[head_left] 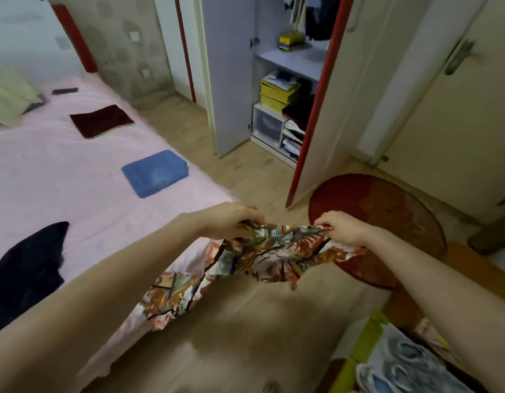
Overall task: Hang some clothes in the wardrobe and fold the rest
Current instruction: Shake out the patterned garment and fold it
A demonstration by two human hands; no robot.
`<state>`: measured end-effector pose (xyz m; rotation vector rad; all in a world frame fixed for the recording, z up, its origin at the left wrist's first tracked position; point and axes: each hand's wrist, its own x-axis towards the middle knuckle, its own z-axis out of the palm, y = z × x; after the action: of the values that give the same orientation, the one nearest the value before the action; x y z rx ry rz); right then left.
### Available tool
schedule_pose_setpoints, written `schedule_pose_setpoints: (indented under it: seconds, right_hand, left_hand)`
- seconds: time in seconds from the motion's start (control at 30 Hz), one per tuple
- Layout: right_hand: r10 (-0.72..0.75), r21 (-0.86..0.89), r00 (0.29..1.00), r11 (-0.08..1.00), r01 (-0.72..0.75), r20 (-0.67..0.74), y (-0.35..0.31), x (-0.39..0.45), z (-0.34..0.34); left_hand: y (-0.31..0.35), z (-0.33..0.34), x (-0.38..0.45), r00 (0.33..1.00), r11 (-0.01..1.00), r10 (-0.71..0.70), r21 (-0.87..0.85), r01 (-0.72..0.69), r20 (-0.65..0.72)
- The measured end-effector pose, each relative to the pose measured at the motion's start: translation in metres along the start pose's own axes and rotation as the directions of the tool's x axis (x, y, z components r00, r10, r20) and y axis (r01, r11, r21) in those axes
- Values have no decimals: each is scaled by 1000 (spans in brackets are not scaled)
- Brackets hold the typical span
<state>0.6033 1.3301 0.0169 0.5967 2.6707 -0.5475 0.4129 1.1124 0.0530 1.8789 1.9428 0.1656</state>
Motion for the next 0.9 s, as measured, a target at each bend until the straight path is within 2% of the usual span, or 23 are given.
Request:
schedule_pose_setpoints:
  seconds: [0.07, 0.17, 0.3, 0.37, 0.43, 0.5, 0.53, 0.67, 0.77, 0.9]
  right_hand:
    - [9, -18, 1000, 1000, -10, -14, 16, -10, -3]
    - [41, -99, 999, 994, -40, 10, 36, -19, -6]
    - [111, -213, 994, 971, -109, -4, 56, -48, 3]
    - [26, -396, 1000, 918, -31, -17, 54, -55, 10]
    - [-172, -588, 985, 795, 149, 17, 53, -57, 22]
    - [-406, -683, 912, 649, 334, 60, 58, -53, 37]
    - [-464, -718, 881, 583, 379, 88, 60, -52, 43]
    - [-600, -744, 778, 431, 510, 186, 54, -46, 69]
    - [-682, -771, 699, 320, 550, 215, 50, -40, 81]
    - [-716, -795, 650, 228, 562, 254, 46, -35, 89]
  left_hand:
    - [14, 0, 23, 999, 999, -1, 38, -1, 37]
    - [29, -3, 53, 1000, 997, -16, 70, 16, 9]
    - [18, 0, 80, 987, 963, -56, 271, 13, 152]
    - [1, 3, 80, 977, 923, -85, 385, 4, 194]
    - [-4, 8, 80, 978, 867, -100, 498, -6, 185]
    - [-2, 15, 76, 985, 811, -62, 584, -43, 160]
    - [-5, 21, 75, 988, 802, -23, 592, -72, 151]
    - [-14, 49, 61, 976, 767, 123, 608, -207, 177]
    - [-26, 62, 50, 979, 786, 122, 585, -197, 166]
    - [-41, 71, 38, 975, 814, 136, 542, -210, 174]
